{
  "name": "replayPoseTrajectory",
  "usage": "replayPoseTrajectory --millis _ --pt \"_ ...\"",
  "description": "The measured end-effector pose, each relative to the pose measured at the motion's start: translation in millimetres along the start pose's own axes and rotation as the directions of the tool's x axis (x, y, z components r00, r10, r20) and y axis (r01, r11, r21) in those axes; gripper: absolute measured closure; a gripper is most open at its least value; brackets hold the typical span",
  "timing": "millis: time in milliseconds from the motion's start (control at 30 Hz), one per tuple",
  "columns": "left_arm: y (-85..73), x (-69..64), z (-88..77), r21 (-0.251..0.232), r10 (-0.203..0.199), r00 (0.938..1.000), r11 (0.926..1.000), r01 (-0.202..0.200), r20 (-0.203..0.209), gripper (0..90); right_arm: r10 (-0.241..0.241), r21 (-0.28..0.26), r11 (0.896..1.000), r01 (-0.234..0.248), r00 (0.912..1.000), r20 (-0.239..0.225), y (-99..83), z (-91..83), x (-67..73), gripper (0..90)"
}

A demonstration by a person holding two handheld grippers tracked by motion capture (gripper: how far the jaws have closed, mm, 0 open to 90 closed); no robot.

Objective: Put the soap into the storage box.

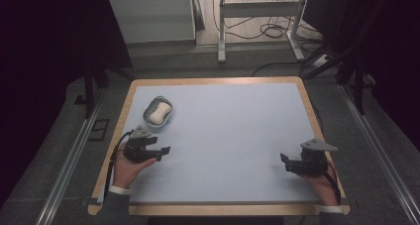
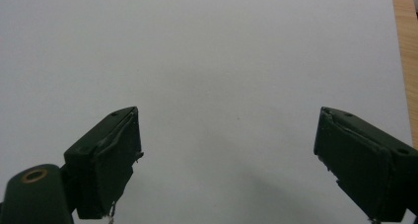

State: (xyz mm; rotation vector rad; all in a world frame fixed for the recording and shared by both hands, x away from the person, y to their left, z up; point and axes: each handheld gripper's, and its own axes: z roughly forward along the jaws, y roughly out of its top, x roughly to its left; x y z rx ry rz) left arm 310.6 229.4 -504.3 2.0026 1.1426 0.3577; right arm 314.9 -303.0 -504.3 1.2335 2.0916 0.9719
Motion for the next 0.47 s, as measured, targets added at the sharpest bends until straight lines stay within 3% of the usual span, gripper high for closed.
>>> replayPoseTrajectory --millis 467 --pt "-1.7 -3.5 2.3 -0.022 -0.004 0.9999 0.9998 0.004 0.016 30.8 -0.009 -0.004 1.0 0.009 0.9999 -0.006 1.4 0.5 3.9 10.4"
